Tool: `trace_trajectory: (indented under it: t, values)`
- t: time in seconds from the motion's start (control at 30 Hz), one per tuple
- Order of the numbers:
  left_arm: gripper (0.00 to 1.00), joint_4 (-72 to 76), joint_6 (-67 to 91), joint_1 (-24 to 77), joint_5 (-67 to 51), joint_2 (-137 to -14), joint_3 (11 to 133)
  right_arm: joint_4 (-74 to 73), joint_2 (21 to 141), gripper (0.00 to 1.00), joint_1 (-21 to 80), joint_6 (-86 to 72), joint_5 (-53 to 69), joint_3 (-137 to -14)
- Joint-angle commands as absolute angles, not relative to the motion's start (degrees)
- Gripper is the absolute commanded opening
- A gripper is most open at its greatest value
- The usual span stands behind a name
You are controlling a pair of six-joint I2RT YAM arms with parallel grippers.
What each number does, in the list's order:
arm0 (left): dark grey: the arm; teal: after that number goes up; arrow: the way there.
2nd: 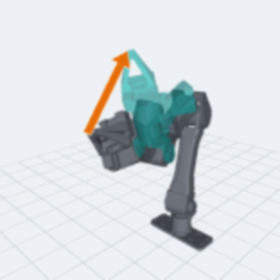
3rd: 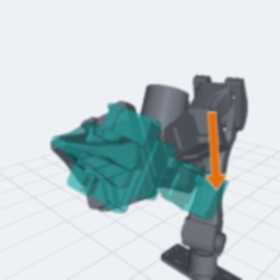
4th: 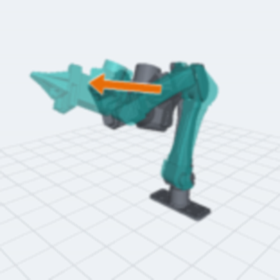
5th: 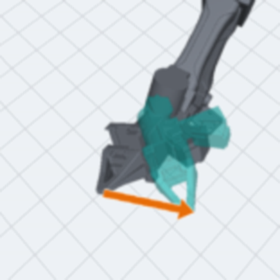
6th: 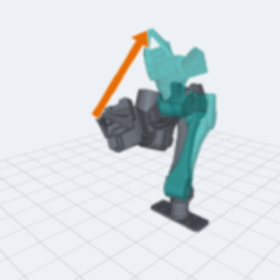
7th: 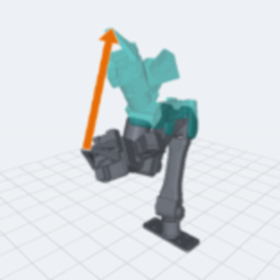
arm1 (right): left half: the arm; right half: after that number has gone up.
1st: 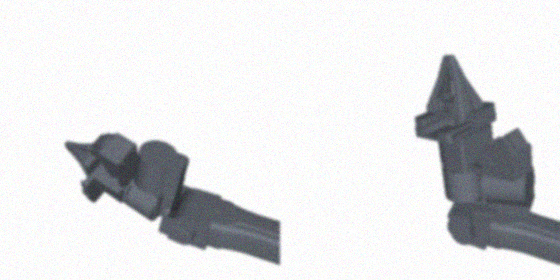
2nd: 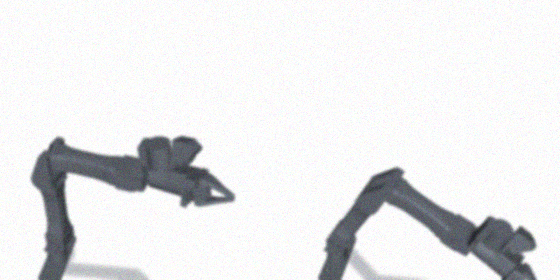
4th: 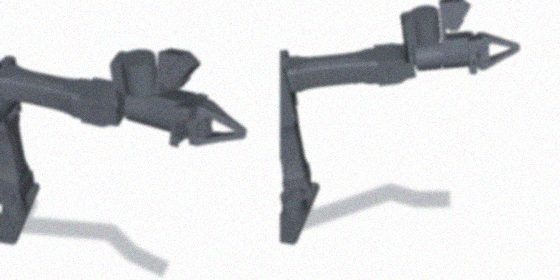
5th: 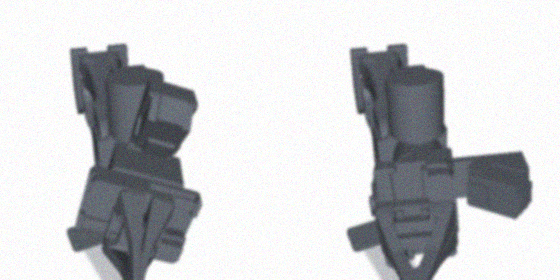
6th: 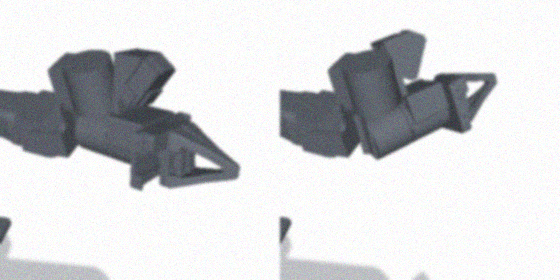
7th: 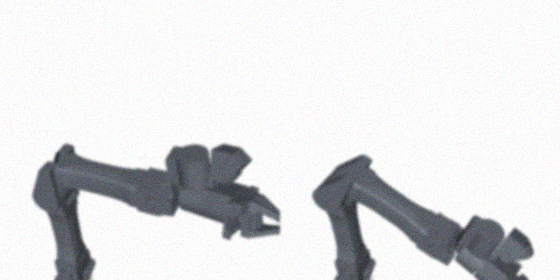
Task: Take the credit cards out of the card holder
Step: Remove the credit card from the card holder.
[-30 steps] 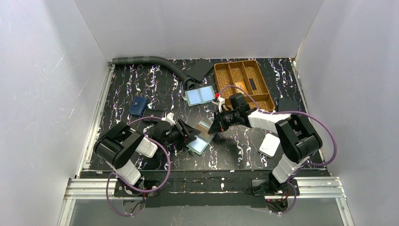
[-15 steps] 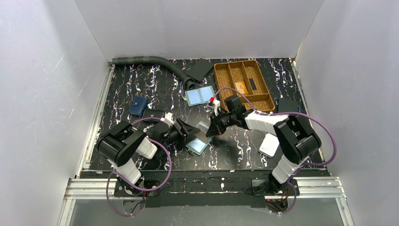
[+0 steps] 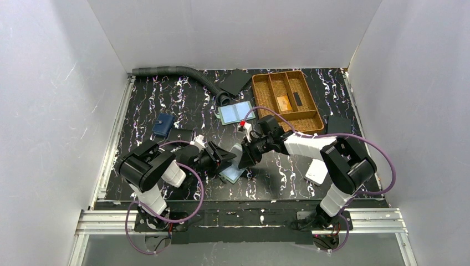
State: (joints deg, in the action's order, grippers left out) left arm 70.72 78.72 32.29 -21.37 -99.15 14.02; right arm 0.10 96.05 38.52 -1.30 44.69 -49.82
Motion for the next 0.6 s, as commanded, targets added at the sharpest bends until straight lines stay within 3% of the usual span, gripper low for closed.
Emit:
trace_trajectory:
  t: [0.0,0.2,0.33,0.57]
  values:
    - [0.6,71.1,78.65,32.0,-22.58,-99.34,12.52,0.14,95.69,0.36,39.49,-0.2,48.18,-51.92]
    - [0.47,70.93,78.9,31.88,-22.32,-98.21,10.77,-1.66,96.36,0.37,39.64,2.2,48.42,-52.56]
    - [0.36,69.22,78.95,31.12,-22.32,-97.15,9.21,-2.88,96.51,0.44,39.49,2.89,48.17,-53.16]
    - [0.34,65.53,78.14,30.54,-22.16,-95.6,7.92,-4.64,98.98,0.46,39.11,2.24,44.05,-54.26]
